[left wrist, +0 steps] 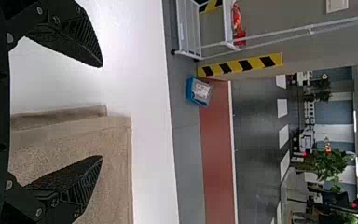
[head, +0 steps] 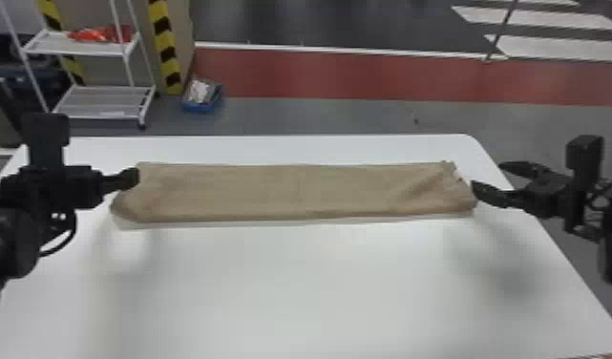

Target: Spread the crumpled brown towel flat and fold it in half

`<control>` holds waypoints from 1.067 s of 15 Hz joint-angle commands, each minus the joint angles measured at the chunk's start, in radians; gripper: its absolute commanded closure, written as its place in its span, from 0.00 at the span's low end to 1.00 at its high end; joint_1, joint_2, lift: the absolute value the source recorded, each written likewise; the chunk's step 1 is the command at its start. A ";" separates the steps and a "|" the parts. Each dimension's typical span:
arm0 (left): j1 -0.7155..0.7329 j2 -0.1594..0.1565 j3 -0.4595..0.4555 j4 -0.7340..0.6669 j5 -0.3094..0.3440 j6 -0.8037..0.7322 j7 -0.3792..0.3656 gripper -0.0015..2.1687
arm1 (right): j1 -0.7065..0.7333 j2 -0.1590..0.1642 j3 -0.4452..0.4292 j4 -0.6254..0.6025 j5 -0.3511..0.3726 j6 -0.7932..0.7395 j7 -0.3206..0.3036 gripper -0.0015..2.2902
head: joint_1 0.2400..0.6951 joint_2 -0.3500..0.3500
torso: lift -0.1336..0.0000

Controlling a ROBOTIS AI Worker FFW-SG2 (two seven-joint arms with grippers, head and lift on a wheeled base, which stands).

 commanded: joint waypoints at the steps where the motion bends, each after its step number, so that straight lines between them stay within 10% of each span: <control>1: -0.048 -0.002 -0.015 0.070 0.003 0.002 -0.009 0.13 | 0.017 0.010 0.000 0.003 -0.010 -0.011 -0.001 0.06 | 1.00 0.36 | 0.07; 16: -0.064 0.003 -0.017 0.105 0.009 0.036 -0.024 0.24 | -0.196 0.045 0.051 0.161 0.066 0.139 -0.057 0.13 | 0.97 0.37 | 0.07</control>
